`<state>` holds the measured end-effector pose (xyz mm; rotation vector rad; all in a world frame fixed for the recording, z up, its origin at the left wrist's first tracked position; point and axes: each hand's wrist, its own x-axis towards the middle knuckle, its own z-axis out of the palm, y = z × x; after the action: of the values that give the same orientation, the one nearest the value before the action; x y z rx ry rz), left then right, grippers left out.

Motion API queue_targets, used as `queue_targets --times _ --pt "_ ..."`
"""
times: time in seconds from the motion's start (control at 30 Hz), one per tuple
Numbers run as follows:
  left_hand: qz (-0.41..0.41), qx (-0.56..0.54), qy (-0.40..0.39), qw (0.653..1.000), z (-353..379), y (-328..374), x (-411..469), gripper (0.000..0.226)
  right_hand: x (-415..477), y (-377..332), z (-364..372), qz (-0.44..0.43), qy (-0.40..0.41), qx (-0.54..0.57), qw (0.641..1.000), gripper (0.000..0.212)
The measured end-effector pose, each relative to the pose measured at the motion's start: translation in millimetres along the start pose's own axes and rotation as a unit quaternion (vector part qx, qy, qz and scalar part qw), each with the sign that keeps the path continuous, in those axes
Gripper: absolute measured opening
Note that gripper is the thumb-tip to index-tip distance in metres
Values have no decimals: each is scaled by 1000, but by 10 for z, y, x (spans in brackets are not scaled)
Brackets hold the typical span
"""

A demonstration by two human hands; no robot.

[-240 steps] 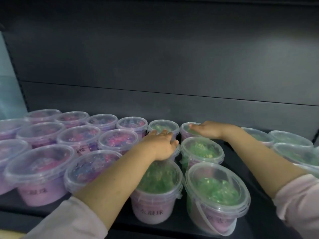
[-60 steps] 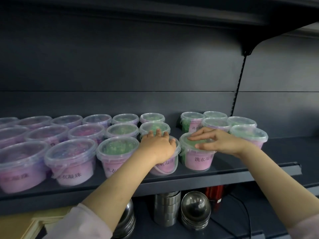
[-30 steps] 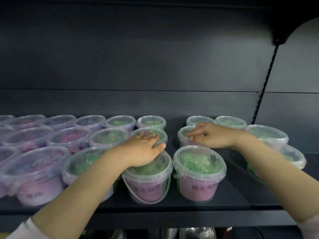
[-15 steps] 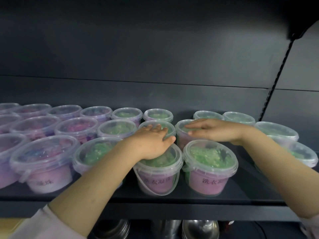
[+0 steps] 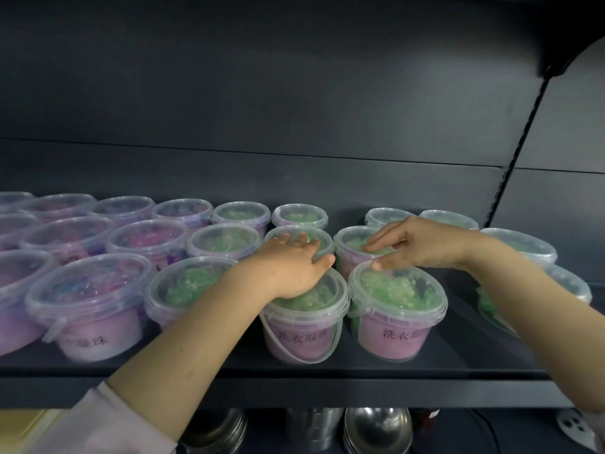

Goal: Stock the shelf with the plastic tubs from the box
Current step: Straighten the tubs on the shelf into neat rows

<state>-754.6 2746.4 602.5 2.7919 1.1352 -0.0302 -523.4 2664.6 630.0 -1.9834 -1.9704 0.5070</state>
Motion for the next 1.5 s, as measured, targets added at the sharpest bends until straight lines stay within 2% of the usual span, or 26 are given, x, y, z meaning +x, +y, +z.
queue_targets --times 0.3,0.43,0.53,0.6,0.67,0.77,0.97,1.17,1.33,1.5 --pt "8 4 25 1000 -21 24 -46 66 -11 5 11 -5 5 28 1000 44" --pt "24 -12 68 997 -164 24 0 68 77 48 -183 -5 88 68 994 32" --pt "12 -9 78 997 -314 4 149 62 203 196 -454 30 131 22 991 37" --pt "-11 -7 67 998 -338 9 275 60 306 339 -563 72 112 -27 991 42" --pt "-35 -17 36 999 -279 22 380 59 410 484 -568 113 60 -65 990 46" --pt "-43 -16 -15 999 -126 26 463 59 535 594 -462 138 15 -100 985 46" --pt "-40 -15 -19 999 -66 -19 501 60 755 416 -299 112 -4 -80 990 46" --pt "-46 -30 -12 998 -61 -6 475 59 1070 215 -155 101 5 -152 983 55" --pt "-46 -32 -14 998 -63 -3 466 58 1082 335 -174 56 -16 -153 986 48" --pt "-45 -35 -11 998 -35 -30 490 59 1129 384 -165 57 -16 -146 988 49"
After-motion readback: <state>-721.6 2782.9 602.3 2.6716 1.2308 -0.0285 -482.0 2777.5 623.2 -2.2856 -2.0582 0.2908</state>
